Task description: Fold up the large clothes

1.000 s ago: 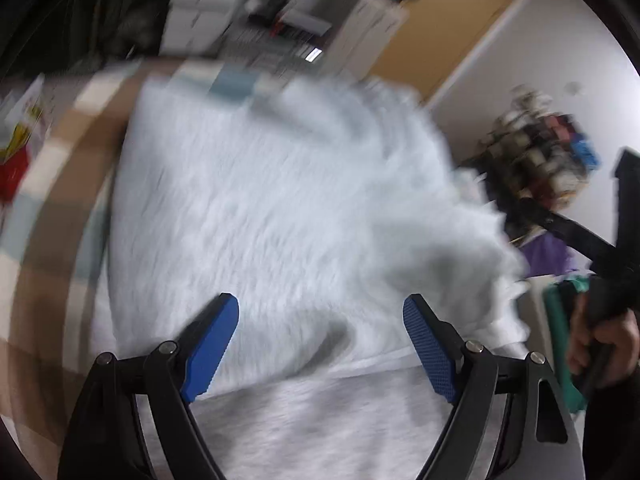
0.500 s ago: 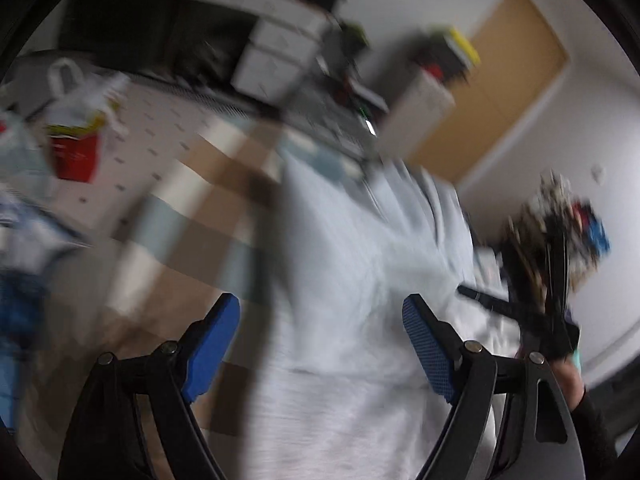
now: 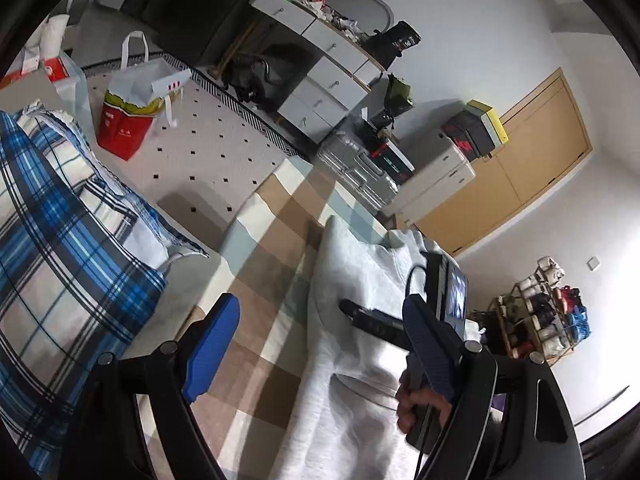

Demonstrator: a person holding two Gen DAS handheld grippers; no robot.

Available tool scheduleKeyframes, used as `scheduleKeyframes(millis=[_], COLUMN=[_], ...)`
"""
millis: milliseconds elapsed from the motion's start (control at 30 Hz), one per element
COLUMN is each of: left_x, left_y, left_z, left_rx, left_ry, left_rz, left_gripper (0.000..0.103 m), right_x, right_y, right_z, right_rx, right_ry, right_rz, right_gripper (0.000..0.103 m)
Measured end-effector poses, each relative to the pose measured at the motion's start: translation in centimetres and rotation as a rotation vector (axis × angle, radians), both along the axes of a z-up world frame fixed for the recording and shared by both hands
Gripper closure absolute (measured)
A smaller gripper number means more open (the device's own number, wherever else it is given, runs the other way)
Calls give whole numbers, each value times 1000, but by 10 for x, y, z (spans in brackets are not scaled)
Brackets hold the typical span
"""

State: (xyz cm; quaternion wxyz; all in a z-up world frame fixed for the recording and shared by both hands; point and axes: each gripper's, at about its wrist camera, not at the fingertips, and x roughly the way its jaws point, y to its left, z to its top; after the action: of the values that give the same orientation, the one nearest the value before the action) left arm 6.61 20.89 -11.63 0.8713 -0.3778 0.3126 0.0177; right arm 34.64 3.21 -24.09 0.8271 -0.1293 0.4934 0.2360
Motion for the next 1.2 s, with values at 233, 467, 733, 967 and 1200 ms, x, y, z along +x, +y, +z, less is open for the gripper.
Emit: scheduleKeyframes(millis=[233,467,733,967,1200], left_x=[3,10,42,96,112], left_y=[-6,-12,-52,-147,-169], left_z=[-1,-3,-16,-34,-73], left_rx=[10,78,140,213,315], left_ry=[23,47,80,189,334], left_rz=[-15,2,-153,-427,-444], left_gripper=[23,23,23,23,23], right_x=[31,64,72,34,21], right_y=[8,43,-48,-186,-259], right_z=[49,-9,35,59,31], right_rx=[94,-21,102,-2,-114], right_ry=[-68,-29,-55,-172,-139], right_rz=[-34,-80,-121,-286,-365], right_gripper=[48,65,69,67,64])
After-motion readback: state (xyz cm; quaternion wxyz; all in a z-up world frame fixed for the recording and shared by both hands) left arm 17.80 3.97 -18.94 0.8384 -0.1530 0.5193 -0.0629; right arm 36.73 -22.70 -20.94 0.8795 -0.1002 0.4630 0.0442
